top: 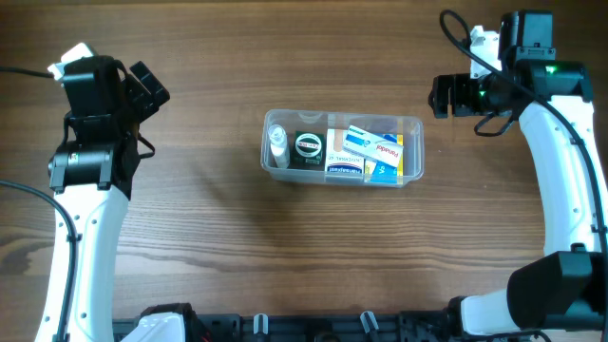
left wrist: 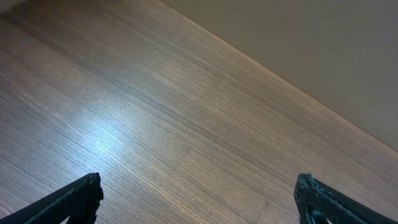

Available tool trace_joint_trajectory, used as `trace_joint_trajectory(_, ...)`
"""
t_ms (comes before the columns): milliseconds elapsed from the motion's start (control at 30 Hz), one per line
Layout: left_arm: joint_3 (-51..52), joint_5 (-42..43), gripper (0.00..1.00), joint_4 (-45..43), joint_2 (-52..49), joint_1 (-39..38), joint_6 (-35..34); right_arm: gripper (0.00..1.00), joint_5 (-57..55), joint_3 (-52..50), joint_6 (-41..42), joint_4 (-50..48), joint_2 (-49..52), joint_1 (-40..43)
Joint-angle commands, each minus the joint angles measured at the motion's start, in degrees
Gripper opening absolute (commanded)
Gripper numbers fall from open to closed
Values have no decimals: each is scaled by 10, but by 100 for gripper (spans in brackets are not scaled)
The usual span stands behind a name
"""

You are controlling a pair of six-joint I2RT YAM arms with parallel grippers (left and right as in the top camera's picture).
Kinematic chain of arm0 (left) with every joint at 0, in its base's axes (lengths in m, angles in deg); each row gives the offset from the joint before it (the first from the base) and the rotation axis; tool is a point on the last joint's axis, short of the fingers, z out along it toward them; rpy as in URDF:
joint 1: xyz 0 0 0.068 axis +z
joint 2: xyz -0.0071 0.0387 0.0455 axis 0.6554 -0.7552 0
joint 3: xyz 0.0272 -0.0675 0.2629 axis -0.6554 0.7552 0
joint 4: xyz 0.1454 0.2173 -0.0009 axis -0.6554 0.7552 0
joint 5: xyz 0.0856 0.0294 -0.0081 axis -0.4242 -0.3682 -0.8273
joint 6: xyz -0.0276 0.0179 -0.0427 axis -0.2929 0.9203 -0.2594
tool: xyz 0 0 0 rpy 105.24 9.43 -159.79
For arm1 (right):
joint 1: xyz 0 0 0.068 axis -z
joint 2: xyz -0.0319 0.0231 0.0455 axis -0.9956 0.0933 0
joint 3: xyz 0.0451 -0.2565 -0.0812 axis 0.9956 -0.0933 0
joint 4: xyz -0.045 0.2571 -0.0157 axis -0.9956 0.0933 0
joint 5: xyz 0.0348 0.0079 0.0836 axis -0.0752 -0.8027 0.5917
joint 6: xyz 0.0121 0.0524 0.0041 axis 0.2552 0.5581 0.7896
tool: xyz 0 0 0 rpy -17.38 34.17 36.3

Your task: Pack container

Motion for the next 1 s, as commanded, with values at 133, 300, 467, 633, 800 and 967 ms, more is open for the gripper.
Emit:
trace_joint_trajectory(133, -9, -11, 100, 1, 1, 3, 3, 100, -4, 2, 9, -2, -7, -2)
trace_joint_trajectory(300, -9, -11, 100, 1, 1, 3, 3, 100, -4, 2, 9, -2, -7, -2)
trace_joint_trajectory(467, -9, -11, 100, 1, 1, 3, 3, 100, -4, 2, 9, -2, -7, -2)
trace_joint_trajectory(633, -9, -11, 100, 1, 1, 3, 3, 100, -4, 2, 9, -2, -7, -2)
trace_joint_trajectory(800, -9, -11, 100, 1, 1, 3, 3, 100, -4, 2, 9, -2, -7, -2)
trace_joint_trajectory(967, -9, -11, 100, 1, 1, 3, 3, 100, -30, 2, -17, -1, -6, -2)
